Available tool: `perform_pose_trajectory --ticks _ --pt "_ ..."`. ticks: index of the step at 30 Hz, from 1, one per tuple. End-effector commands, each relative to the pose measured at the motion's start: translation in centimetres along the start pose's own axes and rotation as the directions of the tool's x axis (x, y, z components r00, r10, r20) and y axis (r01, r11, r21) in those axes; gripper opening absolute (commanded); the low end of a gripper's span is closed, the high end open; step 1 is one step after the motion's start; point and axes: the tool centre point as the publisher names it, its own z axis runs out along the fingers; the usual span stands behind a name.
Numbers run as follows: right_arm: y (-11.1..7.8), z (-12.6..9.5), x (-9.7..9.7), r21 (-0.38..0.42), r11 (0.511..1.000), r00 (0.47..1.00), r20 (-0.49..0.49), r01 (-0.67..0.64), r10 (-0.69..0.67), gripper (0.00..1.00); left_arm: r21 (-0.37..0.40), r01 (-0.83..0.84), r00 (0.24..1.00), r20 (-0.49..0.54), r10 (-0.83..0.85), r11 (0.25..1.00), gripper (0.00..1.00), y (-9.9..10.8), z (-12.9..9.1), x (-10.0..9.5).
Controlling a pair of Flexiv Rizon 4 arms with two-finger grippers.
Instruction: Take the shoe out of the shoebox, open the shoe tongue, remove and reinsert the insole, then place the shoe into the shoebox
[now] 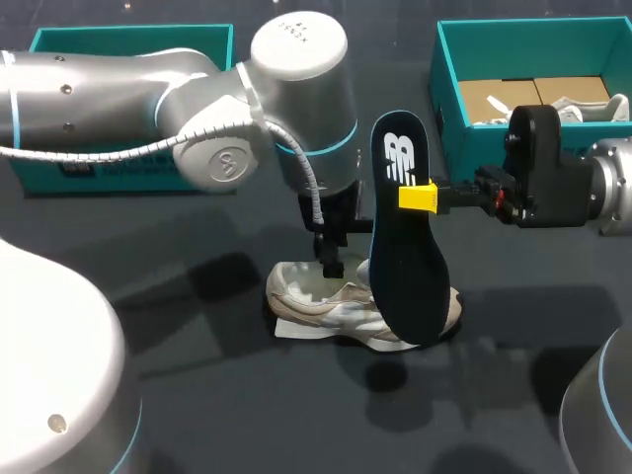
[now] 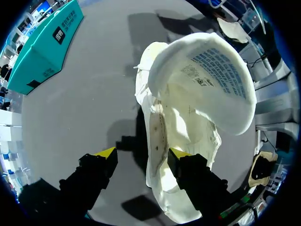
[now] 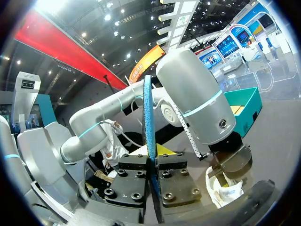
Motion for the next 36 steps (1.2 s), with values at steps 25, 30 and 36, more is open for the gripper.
perform_pose_trajectory --ticks 25,30,36 --pt "-0.1 0.1 0.1 -0.001 1.000 1.000 0.004 -0.001 0.001 0.00 -0.040 -0.069 0.995 -0.073 0.066 0.997 0.00 -0.4 2.2 1.3" --pt "-0.1 0.1 0.1 -0.001 1.000 1.000 0.004 -0.001 0.001 0.00 0.012 -0.137 0.979 -0.153 0.137 0.991 0.00 -0.2 0.6 1.3" --pt "-0.1 0.1 0.1 -0.001 1.000 1.000 0.004 -0.001 0.001 0.00 0.040 -0.392 0.882 -0.268 0.387 0.919 0.00 -0.6 -2.0 2.0"
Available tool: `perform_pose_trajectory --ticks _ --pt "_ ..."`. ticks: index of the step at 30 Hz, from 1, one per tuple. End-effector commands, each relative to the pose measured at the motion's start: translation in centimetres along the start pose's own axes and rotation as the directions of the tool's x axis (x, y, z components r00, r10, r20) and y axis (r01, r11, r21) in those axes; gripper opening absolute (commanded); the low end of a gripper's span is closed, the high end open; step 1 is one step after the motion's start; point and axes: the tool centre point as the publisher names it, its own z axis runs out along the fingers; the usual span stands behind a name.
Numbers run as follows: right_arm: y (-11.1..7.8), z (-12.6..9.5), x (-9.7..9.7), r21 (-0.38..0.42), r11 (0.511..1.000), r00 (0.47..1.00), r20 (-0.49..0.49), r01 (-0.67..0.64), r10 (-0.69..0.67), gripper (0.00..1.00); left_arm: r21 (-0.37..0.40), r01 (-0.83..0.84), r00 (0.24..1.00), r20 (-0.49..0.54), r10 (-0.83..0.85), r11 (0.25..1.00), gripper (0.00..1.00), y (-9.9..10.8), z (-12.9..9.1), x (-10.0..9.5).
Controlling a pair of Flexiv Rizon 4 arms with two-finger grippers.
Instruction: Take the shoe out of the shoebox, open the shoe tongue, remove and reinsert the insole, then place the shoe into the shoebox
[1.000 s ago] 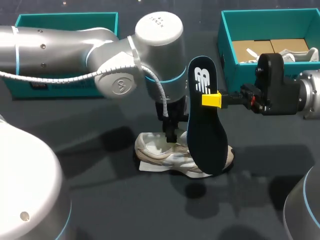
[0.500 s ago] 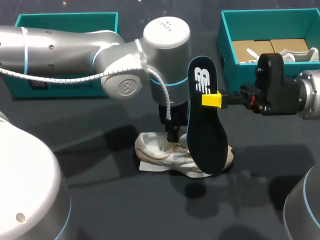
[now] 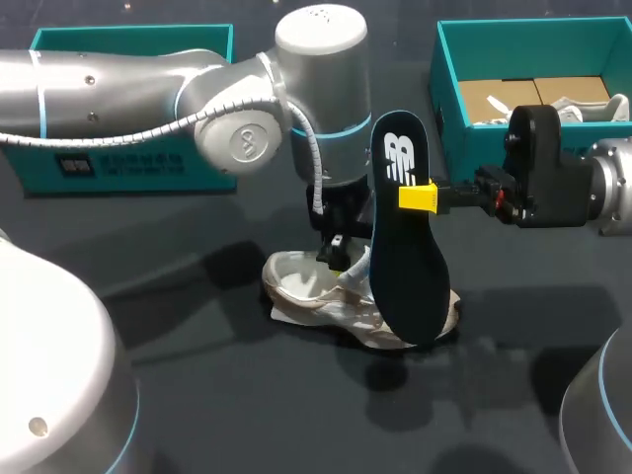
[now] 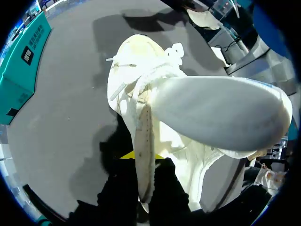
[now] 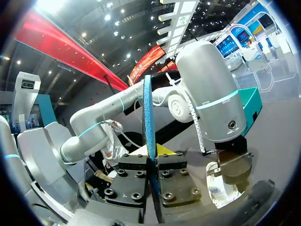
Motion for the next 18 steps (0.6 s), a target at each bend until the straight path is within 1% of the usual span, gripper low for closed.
perform_pose_trajectory --ticks 1,13,14,15,16,17,18 --pt "-0.1 0.1 0.1 -0.001 1.000 1.000 0.004 -0.001 0.001 0.00 -0.020 -0.222 0.971 -0.096 0.219 0.975 0.00 0.1 -2.6 0.8" --pt "-0.1 0.1 0.1 -0.001 1.000 1.000 0.004 -0.001 0.001 0.00 -0.020 -0.222 0.971 -0.096 0.219 0.975 0.00 0.1 -2.6 0.8" --pt "-0.1 0.1 0.1 -0.001 1.000 1.000 0.004 -0.001 0.001 0.00 -0.031 -0.250 0.966 -0.081 0.247 0.968 0.00 0.2 -3.0 0.7" --pt "-0.1 0.1 0.1 -0.001 1.000 1.000 0.004 -0.001 0.001 0.00 -0.028 -0.329 0.942 -0.078 0.327 0.944 0.00 0.1 -3.4 1.1" --pt "-0.1 0.1 0.1 -0.001 1.000 1.000 0.004 -0.001 0.001 0.00 -0.028 -0.384 0.921 -0.077 0.381 0.923 0.00 0.2 -3.7 0.9" --pt "-0.1 0.1 0.1 -0.001 1.000 1.000 0.004 -0.001 0.001 0.00 -0.050 -0.410 0.911 -0.078 0.405 0.911 0.00 0.2 -3.8 1.1" --pt "-0.1 0.1 0.1 -0.001 1.000 1.000 0.004 -0.001 0.001 0.00 -0.063 -0.471 0.881 -0.083 0.466 0.880 0.00 0.1 -3.7 1.2"
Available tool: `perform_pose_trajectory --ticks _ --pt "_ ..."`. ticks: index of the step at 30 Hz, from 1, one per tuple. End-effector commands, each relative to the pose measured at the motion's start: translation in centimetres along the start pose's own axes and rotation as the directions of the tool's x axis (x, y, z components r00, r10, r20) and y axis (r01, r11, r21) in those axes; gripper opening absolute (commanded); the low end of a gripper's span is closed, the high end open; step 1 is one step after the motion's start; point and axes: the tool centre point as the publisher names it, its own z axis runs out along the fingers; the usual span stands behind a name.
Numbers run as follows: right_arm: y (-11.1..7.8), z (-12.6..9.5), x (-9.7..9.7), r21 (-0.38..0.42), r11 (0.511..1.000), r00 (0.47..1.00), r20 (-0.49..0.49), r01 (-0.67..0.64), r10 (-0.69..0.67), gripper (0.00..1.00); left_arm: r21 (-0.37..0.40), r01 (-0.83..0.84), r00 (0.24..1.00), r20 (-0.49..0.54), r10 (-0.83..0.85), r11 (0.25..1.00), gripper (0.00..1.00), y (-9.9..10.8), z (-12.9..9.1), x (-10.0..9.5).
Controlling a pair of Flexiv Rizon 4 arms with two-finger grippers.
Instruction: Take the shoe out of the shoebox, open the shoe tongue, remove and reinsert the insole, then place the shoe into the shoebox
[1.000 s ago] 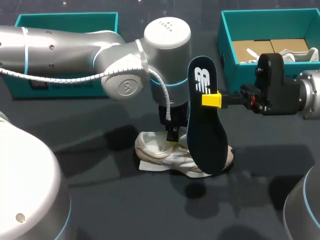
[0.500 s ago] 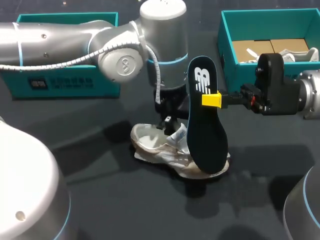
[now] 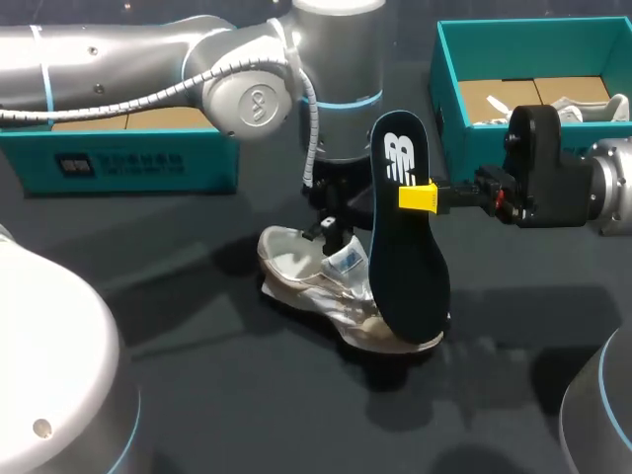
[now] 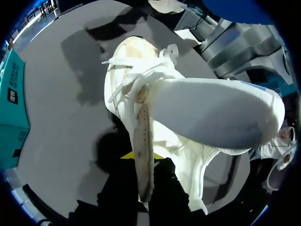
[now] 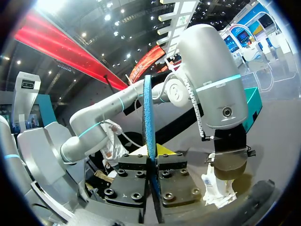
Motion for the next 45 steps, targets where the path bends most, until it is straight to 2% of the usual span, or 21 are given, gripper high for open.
perform_pose_trajectory --ticks 1,4,5,13,19,26,34,38,45 --pt "-0.1 0.1 0.1 -0.001 1.000 1.000 0.004 -0.001 0.001 0.00 -0.052 -0.208 0.978 0.001 0.208 0.977 0.00 -0.2 -0.9 0.8" --pt "-0.1 0.1 0.1 -0.001 1.000 1.000 0.004 -0.001 0.001 0.00 -0.096 -0.437 0.899 -0.020 0.437 0.894 0.00 -0.4 -1.0 1.8" --pt "-0.1 0.1 0.1 -0.001 1.000 1.000 0.004 -0.001 0.001 0.00 -0.118 -0.464 0.884 0.000 0.467 0.878 0.00 -0.4 -1.2 2.3" --pt "-0.1 0.1 0.1 -0.001 1.000 1.000 0.004 -0.001 0.001 0.00 -0.118 -0.464 0.884 0.000 0.467 0.878 0.00 -0.4 -1.2 2.3" --pt "-0.1 0.1 0.1 -0.001 1.000 1.000 0.004 -0.001 0.001 0.00 -0.055 -0.661 0.749 0.022 0.662 0.749 0.00 -0.2 -1.0 1.3" --pt "-0.1 0.1 0.1 -0.001 1.000 1.000 0.004 -0.001 0.001 0.00 -0.103 -0.757 0.648 0.003 0.762 0.645 0.00 -0.5 -0.3 1.2" --pt "-0.1 0.1 0.1 -0.001 1.000 1.000 0.004 -0.001 0.001 0.00 -0.173 -0.742 0.659 -0.006 0.752 0.648 0.00 -1.0 0.5 0.9" --pt "-0.1 0.1 0.1 -0.001 1.000 1.000 0.004 -0.001 0.001 0.00 -0.185 -0.719 0.682 0.002 0.732 0.670 0.00 -1.0 0.8 0.5" --pt "-0.1 0.1 0.1 -0.001 1.000 1.000 0.004 -0.001 0.001 0.00 -0.202 -0.724 0.673 0.003 0.739 0.660 0.00 -1.1 1.7 -0.1"
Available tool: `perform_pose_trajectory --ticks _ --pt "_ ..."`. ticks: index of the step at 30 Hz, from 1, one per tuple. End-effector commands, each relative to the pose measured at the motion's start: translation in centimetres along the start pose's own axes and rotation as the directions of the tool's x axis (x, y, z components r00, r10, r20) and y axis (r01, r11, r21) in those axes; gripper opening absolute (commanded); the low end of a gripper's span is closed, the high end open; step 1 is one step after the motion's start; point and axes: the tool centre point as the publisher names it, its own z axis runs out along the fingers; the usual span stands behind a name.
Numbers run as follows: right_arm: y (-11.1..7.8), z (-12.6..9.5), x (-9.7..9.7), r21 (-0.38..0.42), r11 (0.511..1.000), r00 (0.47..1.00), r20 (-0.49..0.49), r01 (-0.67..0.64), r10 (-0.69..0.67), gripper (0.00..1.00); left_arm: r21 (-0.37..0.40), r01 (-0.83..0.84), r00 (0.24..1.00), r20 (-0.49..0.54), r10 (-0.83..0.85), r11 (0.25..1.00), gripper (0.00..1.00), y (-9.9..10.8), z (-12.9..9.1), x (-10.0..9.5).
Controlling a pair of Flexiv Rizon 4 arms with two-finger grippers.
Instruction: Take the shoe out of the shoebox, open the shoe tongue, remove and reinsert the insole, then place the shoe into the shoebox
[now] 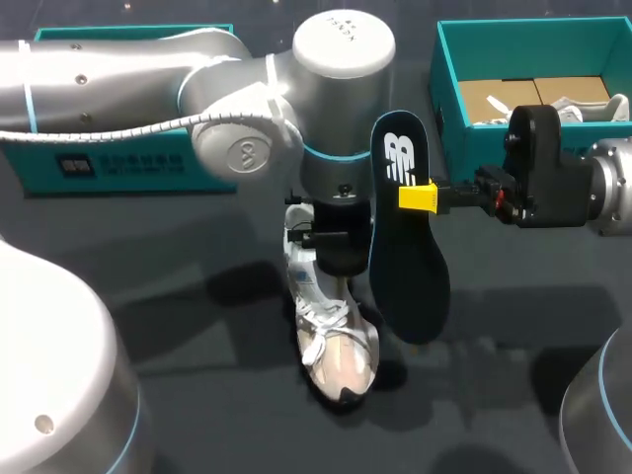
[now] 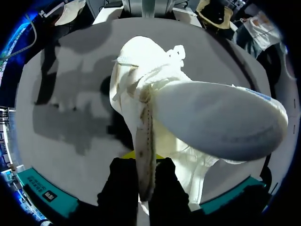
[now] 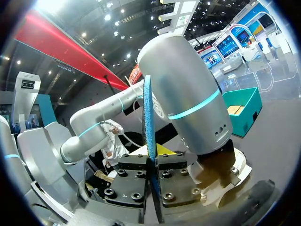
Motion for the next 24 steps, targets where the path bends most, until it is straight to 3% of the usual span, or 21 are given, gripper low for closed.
perform_pose_trajectory --ticks 1,24 --pt "-0.1 0.1 0.1 -0.001 1.000 1.000 0.004 -0.001 0.001 0.00 -0.004 -0.010 1.000 -0.001 0.010 1.000 0.00 0.0 0.8 -0.3" --pt "-0.1 0.1 0.1 -0.001 1.000 1.000 0.004 -0.001 0.001 0.00 0.027 -0.154 0.988 0.015 0.154 0.988 0.00 0.4 3.0 -1.3"
